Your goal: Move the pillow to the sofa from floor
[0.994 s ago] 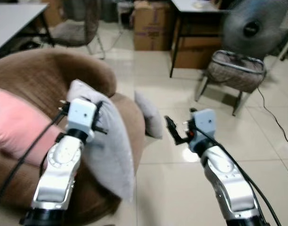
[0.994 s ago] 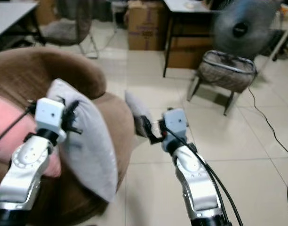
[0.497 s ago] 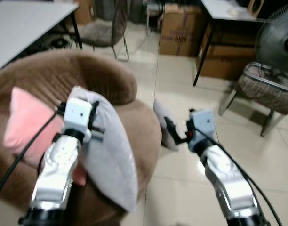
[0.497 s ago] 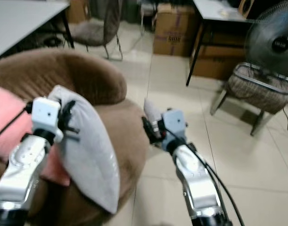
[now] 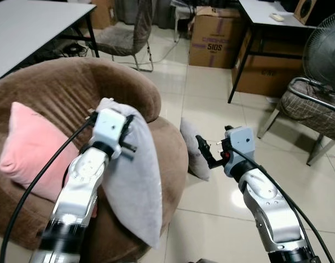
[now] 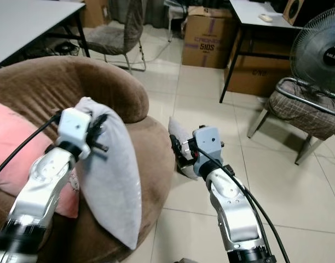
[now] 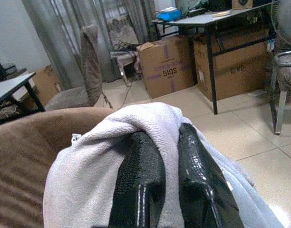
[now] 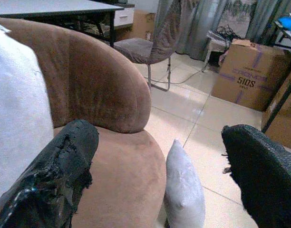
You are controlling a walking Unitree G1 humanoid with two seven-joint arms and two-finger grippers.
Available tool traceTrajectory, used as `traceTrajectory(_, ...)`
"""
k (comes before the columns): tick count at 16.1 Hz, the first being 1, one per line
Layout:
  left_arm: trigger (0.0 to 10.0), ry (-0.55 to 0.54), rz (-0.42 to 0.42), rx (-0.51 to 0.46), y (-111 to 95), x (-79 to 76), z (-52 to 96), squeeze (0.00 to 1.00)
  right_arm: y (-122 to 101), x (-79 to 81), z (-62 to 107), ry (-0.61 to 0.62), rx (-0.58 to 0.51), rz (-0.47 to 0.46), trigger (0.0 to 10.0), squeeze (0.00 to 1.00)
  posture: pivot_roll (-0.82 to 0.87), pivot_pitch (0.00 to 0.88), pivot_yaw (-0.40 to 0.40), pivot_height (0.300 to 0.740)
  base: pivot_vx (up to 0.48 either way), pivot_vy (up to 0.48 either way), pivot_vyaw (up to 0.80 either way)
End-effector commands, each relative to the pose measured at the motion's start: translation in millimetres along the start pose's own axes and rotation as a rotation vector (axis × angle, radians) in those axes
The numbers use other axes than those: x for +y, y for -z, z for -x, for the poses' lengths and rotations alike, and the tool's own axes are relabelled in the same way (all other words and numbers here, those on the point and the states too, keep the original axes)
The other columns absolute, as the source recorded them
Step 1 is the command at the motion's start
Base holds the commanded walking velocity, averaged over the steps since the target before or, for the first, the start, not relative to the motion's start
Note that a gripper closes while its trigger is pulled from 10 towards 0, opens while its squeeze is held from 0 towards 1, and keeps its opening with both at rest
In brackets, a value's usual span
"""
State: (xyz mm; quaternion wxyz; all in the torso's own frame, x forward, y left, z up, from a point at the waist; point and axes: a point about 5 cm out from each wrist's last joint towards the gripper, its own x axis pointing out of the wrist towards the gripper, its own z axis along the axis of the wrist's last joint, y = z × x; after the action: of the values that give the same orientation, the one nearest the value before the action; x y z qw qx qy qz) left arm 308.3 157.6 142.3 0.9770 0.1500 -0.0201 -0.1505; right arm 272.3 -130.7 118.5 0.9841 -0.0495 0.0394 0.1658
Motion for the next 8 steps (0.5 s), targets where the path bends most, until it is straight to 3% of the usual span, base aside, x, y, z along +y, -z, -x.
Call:
traceTrajectory(1,10.0,0.020,-0.036,-0.051,-11.0,-0.1,-7.9,0.00,-1.8,-2.6,0.0,-0.006,-0.003,-0.003,10.0,0.00,0.03,0.000,0.010,0.740,0.000,0.000,0.00)
traceTrajectory(6,10.0,0.095,-0.002,-0.087,-18.6,-6.0,-39.8,0.00,-3.4,0.9,7.1,-0.114,0.006,-0.030,10.0,0.00,0.01,0.000,0.005,0.740,0.000,0.000,0.00)
traceTrajectory(8,10.0,0.090,-0.018,-0.080,-24.9,-1.4,-62.5,0.00,-7.3,2.6,13.6,-0.202,-0.002,-0.010,10.0,0.00,-0.01,0.000,0.011,0.740,0.000,0.000,0.00)
